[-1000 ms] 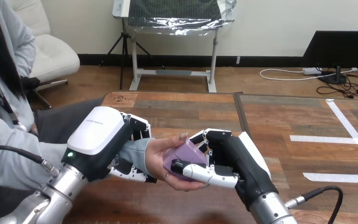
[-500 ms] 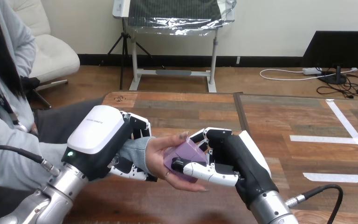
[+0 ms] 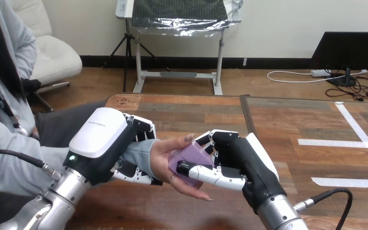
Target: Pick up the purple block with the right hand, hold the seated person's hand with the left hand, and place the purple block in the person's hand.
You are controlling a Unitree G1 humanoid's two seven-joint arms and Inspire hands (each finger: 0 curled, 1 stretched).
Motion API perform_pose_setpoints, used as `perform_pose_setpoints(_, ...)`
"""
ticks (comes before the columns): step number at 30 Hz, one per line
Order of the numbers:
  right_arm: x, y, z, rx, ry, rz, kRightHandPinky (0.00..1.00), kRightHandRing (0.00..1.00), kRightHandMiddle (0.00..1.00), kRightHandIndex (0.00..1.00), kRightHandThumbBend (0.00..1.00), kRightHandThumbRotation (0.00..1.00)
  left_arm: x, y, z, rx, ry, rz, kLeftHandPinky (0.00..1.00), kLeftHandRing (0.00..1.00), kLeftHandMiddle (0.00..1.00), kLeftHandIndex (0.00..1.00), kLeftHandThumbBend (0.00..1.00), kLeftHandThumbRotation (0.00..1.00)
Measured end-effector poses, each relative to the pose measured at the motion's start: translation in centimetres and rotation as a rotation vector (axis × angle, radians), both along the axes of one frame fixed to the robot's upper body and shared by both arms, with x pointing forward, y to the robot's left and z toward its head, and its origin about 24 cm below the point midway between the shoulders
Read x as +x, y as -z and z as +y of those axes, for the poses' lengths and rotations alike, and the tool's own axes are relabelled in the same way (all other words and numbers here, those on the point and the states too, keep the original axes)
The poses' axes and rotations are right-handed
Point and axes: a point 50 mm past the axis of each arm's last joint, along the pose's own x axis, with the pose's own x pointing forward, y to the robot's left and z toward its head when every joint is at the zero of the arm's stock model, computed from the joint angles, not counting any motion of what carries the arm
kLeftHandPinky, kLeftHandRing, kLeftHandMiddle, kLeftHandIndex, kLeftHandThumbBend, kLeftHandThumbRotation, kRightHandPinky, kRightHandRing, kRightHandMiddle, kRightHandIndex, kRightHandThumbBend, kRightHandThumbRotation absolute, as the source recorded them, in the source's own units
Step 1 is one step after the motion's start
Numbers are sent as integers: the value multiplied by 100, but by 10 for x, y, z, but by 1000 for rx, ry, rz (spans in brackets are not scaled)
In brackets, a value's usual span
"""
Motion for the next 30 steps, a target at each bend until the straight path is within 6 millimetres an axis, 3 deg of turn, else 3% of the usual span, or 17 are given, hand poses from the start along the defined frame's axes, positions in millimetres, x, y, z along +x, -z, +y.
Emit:
perform_pose_setpoints(6, 1, -1, 0, 0, -7, -1, 31, 37, 42, 46, 59, 58, 0, 0, -1, -13, -2, -9, 40, 41, 45, 47, 99, 25)
perform_pose_setpoints(8, 2, -2, 0, -6, -7, -4, 41, 47, 51, 55, 70, 63, 0, -1, -1, -18, -3, -14, 48, 48, 51, 53, 100, 27)
perform_pose_setpoints(17, 5, -4, -3, -82, 3, -39, 67, 70, 72, 76, 93, 78, -1, -4, -3, -35, -21, -35, 68, 68, 70, 72, 100, 34)
perform_pose_setpoints(30, 12, -1, -9, -132, -1, -75, 84, 87, 87, 90, 100, 88, -7, -9, -7, -117, -53, -66, 81, 88, 88, 89, 100, 43)
